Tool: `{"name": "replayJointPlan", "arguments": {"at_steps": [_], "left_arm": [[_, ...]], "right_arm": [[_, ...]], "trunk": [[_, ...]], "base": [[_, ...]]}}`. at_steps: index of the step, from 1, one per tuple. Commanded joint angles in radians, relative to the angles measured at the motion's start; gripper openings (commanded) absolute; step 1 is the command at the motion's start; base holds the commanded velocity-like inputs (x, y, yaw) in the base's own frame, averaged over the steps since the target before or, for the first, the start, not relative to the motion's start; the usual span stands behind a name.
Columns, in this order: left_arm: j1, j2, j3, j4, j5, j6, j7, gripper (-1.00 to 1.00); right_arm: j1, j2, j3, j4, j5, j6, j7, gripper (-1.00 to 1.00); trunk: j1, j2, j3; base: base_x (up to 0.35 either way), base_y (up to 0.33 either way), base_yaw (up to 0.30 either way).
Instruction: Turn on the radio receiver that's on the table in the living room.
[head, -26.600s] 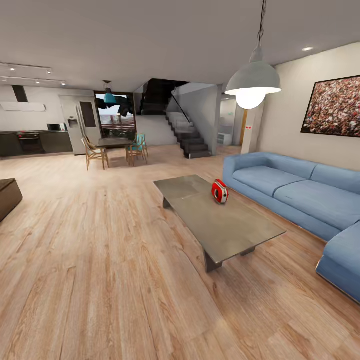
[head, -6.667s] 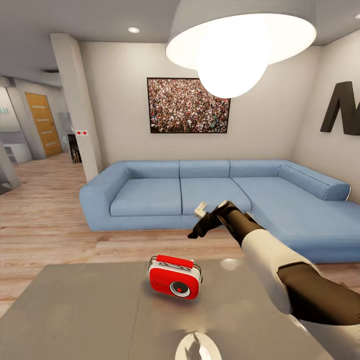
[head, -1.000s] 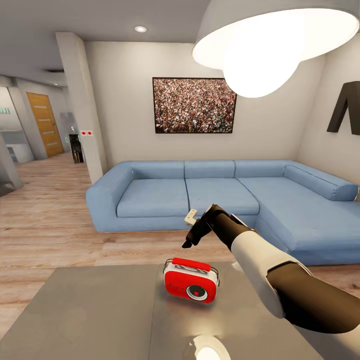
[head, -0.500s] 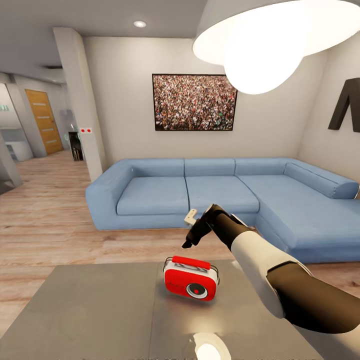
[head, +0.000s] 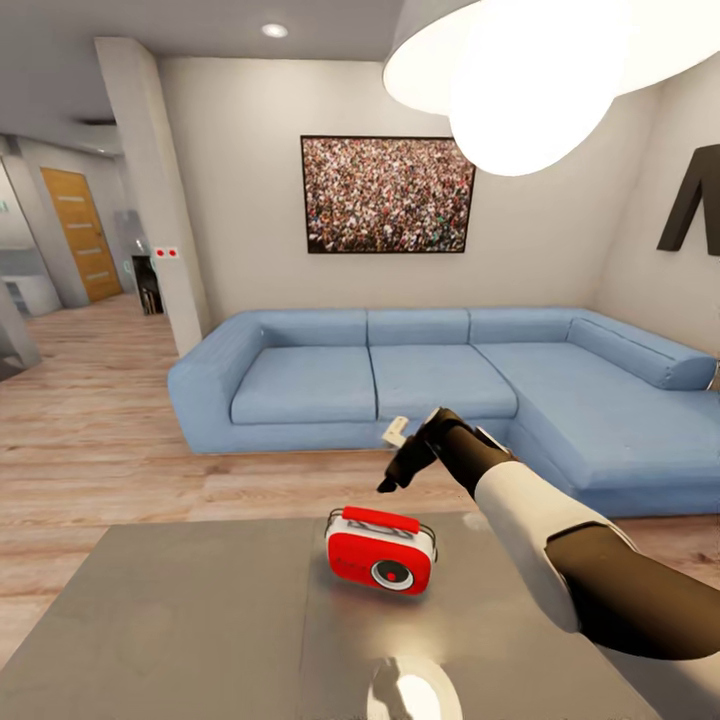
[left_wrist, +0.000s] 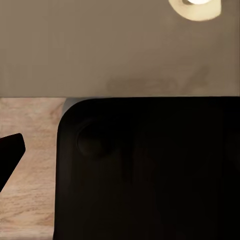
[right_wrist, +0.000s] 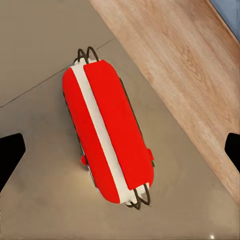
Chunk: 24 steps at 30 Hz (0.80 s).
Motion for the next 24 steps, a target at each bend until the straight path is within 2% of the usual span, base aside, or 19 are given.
{"name": "replayJointPlan", "arguments": {"at_steps": [1,5,10,24], "left_arm": [[0.0,0.0,0.0,0.0,0.0,0.0,0.0,1.0],[0.0,0.0,0.0,0.0,0.0,0.0,0.0,1.0],[0.0,0.001,0.0,0.0,0.0,0.0,0.0,1.0],[0.0,0.0,0.0,0.0,0.0,0.0,0.0,1.0]], "right_arm": [[0.0,-0.003,-0.012,0.0,0.0,-0.001,-0.001,1.0],[0.0,-0.011,-0.031,0.001,-0.001,-0.018,-0.003,1.0],[0.0,-0.026,-0.036,0.001,-0.001,-0.027,-0.003,1.0],[0.0,-0.027,-0.037,0.002,-0.002,-0.029,-0.002,1.0]], "trunk": [[0.0,0.0,-0.002],[0.0,0.0,-0.008],[0.0,0.0,-0.016],[0.0,0.0,-0.039]], "base": [[0.0,0.0,-0.063],[0.0,0.0,-0.064],[0.0,0.0,-0.065],[0.0,0.0,-0.065]]}}
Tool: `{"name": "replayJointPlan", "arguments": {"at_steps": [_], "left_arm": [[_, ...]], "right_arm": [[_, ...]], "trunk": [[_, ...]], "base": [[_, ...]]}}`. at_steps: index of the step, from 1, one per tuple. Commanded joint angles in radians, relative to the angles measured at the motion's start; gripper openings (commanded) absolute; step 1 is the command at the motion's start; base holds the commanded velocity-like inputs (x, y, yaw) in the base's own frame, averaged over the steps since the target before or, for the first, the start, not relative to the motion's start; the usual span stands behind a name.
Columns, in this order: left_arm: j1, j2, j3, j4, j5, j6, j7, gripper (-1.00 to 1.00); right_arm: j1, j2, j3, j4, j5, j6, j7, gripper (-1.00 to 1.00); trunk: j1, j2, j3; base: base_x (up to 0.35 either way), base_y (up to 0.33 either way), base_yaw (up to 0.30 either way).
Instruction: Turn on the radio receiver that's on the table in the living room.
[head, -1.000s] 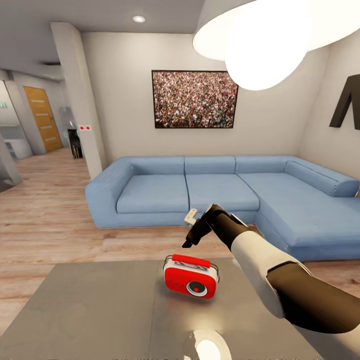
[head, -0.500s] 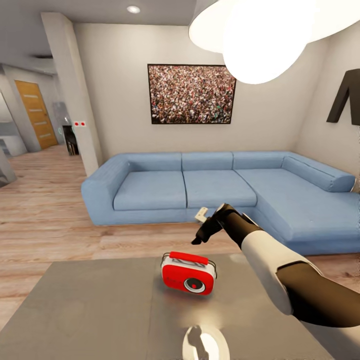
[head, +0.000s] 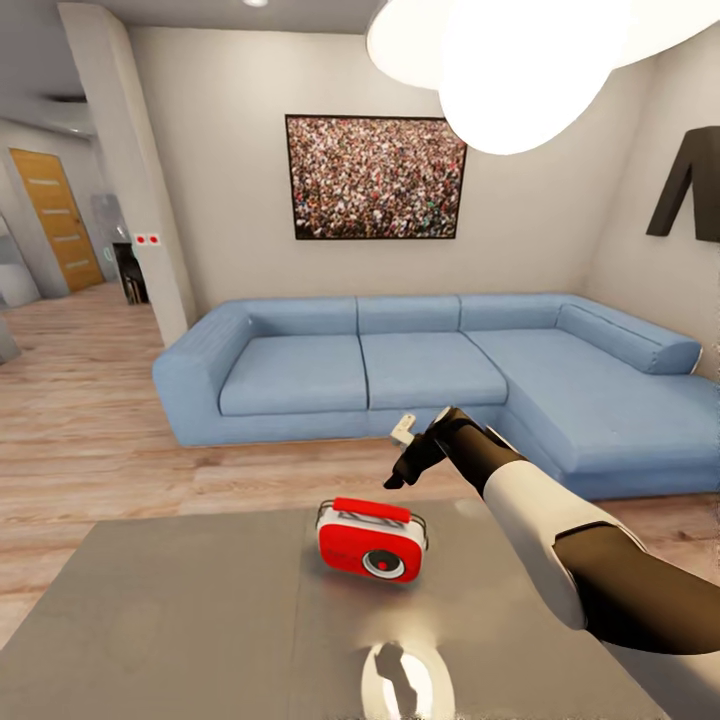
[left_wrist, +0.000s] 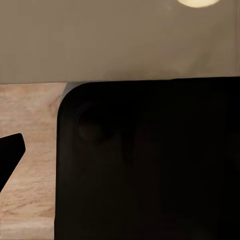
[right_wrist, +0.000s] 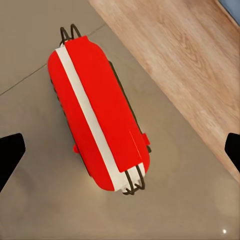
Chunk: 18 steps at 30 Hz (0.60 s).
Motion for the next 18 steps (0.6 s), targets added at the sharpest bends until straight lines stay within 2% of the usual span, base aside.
{"name": "replayJointPlan", "arguments": {"at_steps": [1,13,18], "left_arm": [[0.0,0.0,0.0,0.0,0.0,0.0,0.0,1.0],[0.0,-0.001,0.0,0.0,0.0,0.0,0.0,1.0],[0.0,-0.001,0.0,0.0,0.0,0.0,0.0,1.0]], "right_arm": [[0.0,0.0,0.0,0.0,0.001,0.0,0.0,1.0],[0.0,0.0,0.0,0.0,0.003,-0.002,0.001,1.0],[0.0,0.0,0.0,0.0,0.0,-0.026,0.001,1.0]], "trunk": [[0.0,0.0,-0.002],[0.0,0.0,-0.021],[0.0,0.0,-0.029]], "base": [[0.0,0.0,-0.065],[0.0,0.0,-0.032],[0.0,0.0,-0.001]]}}
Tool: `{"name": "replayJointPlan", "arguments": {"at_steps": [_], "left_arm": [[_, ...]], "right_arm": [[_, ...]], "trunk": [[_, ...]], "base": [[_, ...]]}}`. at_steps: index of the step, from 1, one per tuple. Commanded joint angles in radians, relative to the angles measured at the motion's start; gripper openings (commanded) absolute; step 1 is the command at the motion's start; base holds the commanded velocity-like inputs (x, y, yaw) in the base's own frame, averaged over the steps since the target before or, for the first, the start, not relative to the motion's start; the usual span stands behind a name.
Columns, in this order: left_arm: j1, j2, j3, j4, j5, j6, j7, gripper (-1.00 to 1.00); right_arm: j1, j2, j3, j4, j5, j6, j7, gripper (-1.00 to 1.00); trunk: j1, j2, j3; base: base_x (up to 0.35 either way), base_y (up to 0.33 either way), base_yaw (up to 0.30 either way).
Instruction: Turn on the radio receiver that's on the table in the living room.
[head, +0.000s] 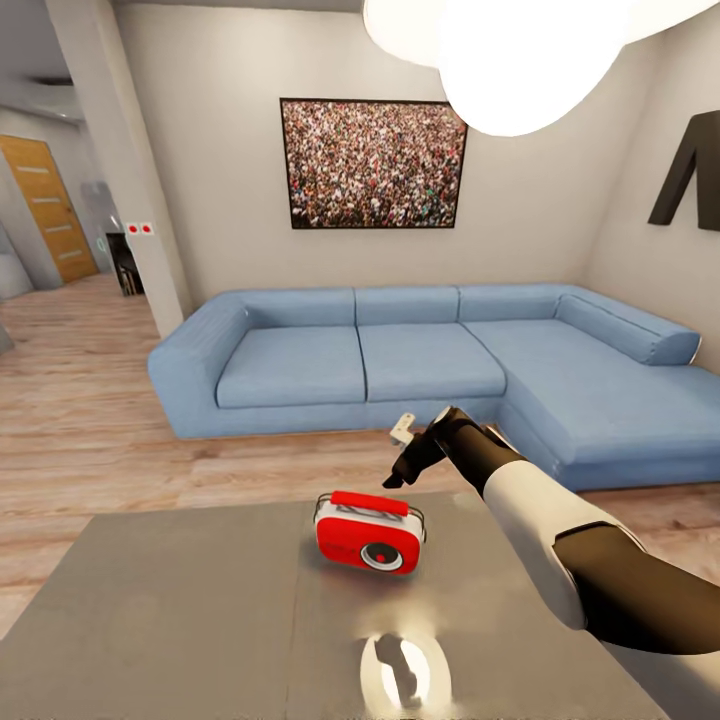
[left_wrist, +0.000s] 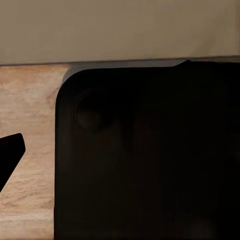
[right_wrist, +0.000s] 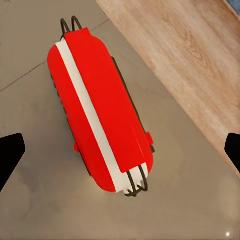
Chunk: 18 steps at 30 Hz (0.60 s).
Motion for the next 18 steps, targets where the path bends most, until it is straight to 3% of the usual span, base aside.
{"name": "replayJointPlan", "arguments": {"at_steps": [1,9,18], "left_arm": [[0.0,0.0,0.0,0.0,0.0,0.0,0.0,1.0],[0.0,-0.001,0.0,0.0,0.0,0.0,0.0,1.0],[0.0,0.0,0.0,0.0,0.0,0.0,0.0,1.0]], "right_arm": [[0.0,0.0,0.0,0.0,0.0,-0.003,0.0,1.0],[0.0,0.0,0.0,0.0,-0.001,-0.014,0.0,1.0],[0.0,0.0,0.0,0.002,-0.004,-0.086,-0.001,1.0]], "trunk": [[0.0,0.0,-0.002],[0.0,0.0,-0.015],[0.0,0.0,-0.029]], "base": [[0.0,0.0,0.0],[0.0,0.0,0.0],[0.0,0.0,0.0]]}}
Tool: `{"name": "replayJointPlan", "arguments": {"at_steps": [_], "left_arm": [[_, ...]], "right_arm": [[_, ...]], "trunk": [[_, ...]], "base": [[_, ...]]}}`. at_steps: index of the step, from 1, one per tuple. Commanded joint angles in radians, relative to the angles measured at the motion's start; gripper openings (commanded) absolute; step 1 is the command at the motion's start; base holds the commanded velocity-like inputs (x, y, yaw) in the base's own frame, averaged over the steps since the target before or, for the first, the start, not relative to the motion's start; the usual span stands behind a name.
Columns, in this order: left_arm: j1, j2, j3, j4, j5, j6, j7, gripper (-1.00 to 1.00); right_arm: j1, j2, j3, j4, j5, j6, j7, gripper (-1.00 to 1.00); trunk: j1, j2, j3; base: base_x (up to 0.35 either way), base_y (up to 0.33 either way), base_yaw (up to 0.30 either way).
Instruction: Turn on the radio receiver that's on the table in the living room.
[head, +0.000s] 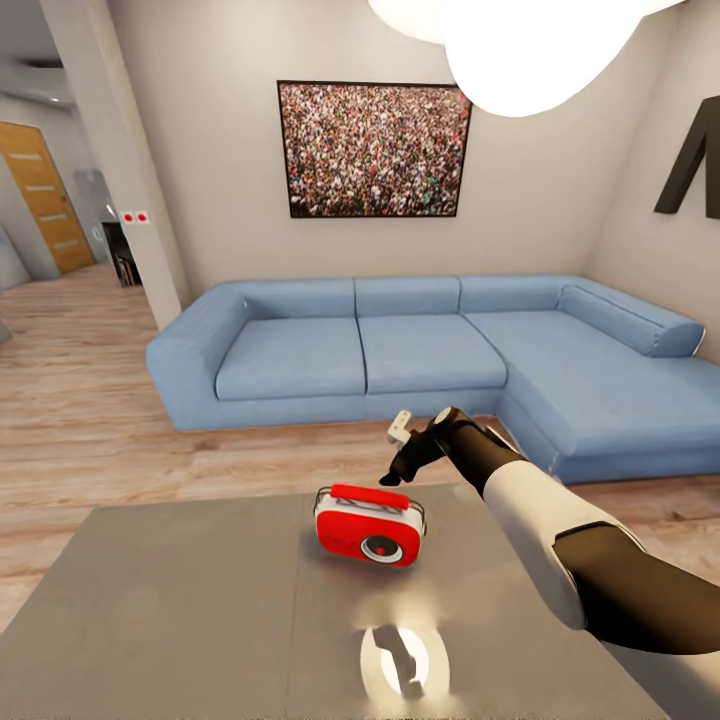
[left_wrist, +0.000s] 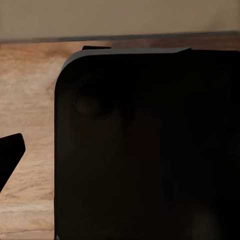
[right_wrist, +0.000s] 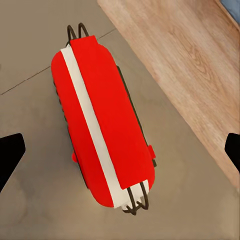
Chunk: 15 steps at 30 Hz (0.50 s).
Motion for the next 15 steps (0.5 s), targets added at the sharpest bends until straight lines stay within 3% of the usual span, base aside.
{"name": "replayJointPlan", "arguments": {"at_steps": [1,15], "left_arm": [[0.0,0.0,0.0,0.0,0.0,0.0,0.0,1.0],[0.0,0.0,0.0,0.0,0.0,0.0,0.0,1.0]], "right_arm": [[0.0,0.0,0.0,0.0,0.0,-0.002,0.0,1.0],[0.0,0.0,0.0,0.001,0.0,-0.006,-0.001,1.0]], "trunk": [[0.0,0.0,-0.002],[0.0,0.0,-0.024]], "base": [[0.0,0.0,0.0],[0.0,0.0,0.0]]}}
